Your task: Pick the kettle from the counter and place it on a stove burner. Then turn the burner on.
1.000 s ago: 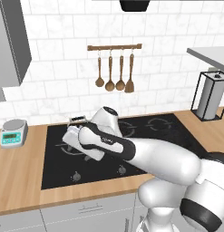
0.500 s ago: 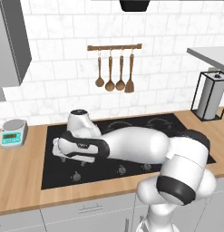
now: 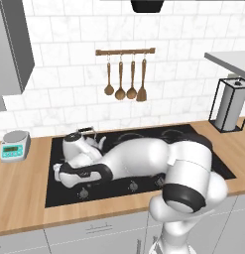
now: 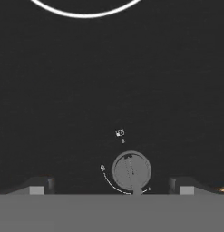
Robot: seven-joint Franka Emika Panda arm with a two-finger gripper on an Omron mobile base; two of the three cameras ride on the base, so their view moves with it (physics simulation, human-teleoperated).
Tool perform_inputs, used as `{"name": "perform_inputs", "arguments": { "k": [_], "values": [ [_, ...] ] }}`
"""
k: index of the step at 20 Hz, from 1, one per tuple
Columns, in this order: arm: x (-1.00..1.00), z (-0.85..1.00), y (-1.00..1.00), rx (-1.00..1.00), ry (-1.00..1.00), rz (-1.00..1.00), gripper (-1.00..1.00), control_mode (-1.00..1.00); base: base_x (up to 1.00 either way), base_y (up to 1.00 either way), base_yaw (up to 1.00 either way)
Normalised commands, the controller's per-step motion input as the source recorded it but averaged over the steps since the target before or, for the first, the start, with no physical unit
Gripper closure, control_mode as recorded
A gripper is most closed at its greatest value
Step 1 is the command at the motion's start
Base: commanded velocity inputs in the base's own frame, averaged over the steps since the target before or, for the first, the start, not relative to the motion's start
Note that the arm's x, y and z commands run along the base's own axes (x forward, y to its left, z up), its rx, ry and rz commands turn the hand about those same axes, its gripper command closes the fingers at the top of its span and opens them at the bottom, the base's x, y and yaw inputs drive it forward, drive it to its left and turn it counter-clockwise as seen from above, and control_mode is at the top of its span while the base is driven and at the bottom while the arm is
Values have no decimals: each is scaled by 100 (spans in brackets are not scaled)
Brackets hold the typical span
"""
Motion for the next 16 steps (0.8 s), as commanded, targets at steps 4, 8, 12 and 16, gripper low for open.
{"name": "perform_inputs", "arguments": {
  "k": [4, 8, 12, 16],
  "values": [
    [-3, -39, -29, -1, 0, 1, -100, -100, 0, 0, 0],
    [0, -21, -20, 0, 0, 1, -100, -100, 0, 0, 0],
    [0, -12, 0, 0, 0, 1, -100, -100, 0, 0, 0],
    [0, -21, 0, 0, 0, 0, -100, -100, 0, 0, 0]
  ]
}}
